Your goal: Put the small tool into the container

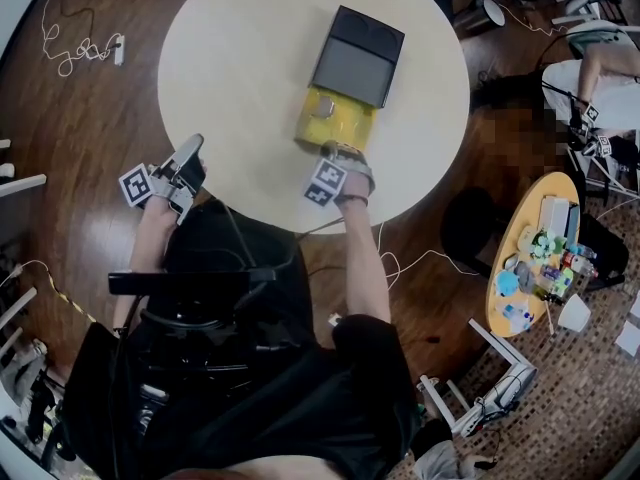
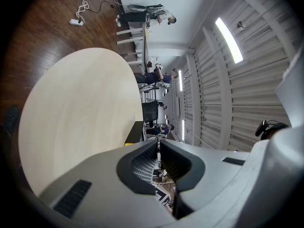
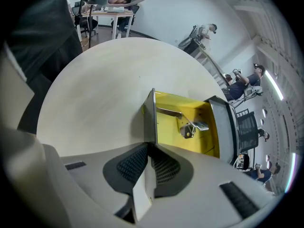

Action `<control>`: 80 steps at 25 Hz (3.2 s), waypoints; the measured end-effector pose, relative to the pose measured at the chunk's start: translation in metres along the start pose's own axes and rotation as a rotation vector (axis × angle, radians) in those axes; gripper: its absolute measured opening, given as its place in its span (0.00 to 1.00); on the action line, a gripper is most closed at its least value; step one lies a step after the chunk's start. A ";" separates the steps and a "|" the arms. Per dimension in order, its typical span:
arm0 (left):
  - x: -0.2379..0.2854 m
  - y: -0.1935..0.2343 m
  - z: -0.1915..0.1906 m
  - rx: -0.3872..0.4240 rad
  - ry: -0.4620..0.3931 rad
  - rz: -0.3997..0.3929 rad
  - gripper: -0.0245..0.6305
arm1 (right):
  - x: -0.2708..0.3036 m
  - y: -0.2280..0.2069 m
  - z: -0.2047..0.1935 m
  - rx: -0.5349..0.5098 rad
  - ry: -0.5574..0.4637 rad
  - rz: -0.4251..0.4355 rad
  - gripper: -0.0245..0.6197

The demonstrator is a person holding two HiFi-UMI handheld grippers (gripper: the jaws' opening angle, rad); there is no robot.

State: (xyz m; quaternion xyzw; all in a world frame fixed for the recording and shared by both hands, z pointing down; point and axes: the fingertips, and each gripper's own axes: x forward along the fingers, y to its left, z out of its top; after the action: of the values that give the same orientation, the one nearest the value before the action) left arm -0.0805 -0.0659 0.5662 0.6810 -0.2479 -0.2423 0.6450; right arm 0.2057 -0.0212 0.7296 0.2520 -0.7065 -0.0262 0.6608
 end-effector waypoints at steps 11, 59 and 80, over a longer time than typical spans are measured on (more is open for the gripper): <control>-0.003 0.000 -0.002 -0.001 -0.005 0.000 0.07 | 0.003 -0.005 0.000 0.011 0.006 -0.012 0.10; -0.018 -0.001 -0.006 0.017 -0.025 0.012 0.07 | 0.018 -0.057 -0.001 0.040 0.037 -0.087 0.10; -0.021 -0.001 -0.006 0.017 -0.033 0.019 0.07 | 0.031 -0.097 0.000 0.075 0.044 -0.106 0.10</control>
State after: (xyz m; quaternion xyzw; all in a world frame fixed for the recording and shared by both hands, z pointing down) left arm -0.0930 -0.0479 0.5662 0.6801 -0.2672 -0.2453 0.6371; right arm 0.2373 -0.1177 0.7227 0.3142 -0.6781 -0.0294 0.6638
